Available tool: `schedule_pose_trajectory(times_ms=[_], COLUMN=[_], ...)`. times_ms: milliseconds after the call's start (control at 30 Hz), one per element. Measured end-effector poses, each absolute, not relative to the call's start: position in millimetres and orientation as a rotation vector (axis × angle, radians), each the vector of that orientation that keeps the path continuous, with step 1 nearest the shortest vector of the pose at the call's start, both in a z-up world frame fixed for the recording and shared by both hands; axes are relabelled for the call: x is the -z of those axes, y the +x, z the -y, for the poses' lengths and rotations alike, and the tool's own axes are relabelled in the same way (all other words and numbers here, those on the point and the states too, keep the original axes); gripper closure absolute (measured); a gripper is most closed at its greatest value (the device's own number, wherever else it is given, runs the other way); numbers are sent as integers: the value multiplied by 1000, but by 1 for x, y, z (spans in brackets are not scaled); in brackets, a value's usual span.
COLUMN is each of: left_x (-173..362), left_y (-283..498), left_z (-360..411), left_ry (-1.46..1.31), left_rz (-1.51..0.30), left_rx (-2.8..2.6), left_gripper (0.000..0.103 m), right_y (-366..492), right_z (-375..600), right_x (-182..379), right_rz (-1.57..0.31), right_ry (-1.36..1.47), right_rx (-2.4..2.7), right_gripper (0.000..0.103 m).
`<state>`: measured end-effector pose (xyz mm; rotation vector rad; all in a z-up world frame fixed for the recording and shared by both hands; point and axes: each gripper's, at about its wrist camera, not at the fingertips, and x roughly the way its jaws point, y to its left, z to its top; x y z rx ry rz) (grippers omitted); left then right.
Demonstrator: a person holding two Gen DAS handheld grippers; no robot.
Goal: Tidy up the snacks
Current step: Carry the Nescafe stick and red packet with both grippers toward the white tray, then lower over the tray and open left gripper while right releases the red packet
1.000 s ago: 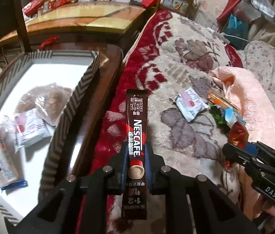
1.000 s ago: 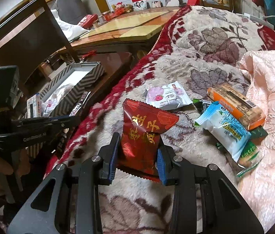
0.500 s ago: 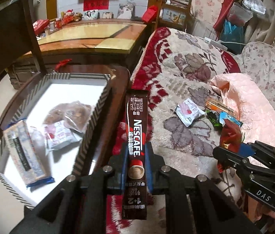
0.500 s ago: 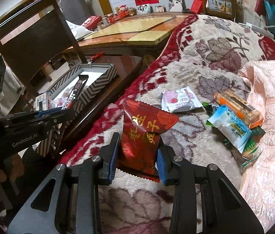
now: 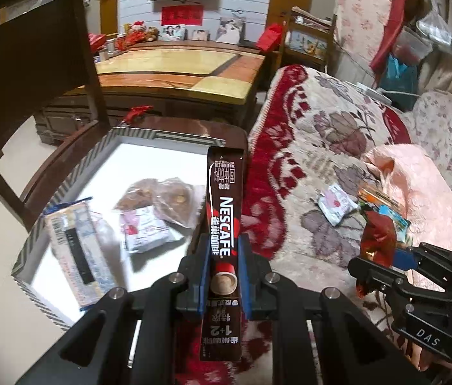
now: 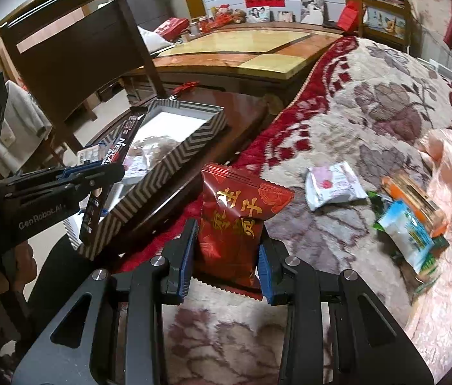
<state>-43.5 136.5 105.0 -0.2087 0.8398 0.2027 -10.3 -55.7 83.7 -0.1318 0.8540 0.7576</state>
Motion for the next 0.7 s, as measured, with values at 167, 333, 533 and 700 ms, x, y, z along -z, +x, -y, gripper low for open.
schedule_pose_trajectory(times_ms=[167,333,533,700], left_x=[-108,-106,-101,-97], left_y=[-47,-49,-50,-51], left_z=[-156,-176,-205,-226], left_ry=[-219,-234,-267,-286], left_rz=[-830,-828,-833,-840], left_rx=[-243,-280,-323,-354], left_gripper=[85,85,85,85], right_y=[-9,-8,-5,1], right_z=[37,16,-16,-39], right_x=[-87,-89,-91,-90], right_rz=[-853,-855,-858,-864], right_ry=[-157,-180,-221,-243], right_rx=[-781,-808,-851,-881], right_gripper=[70,70,70,70])
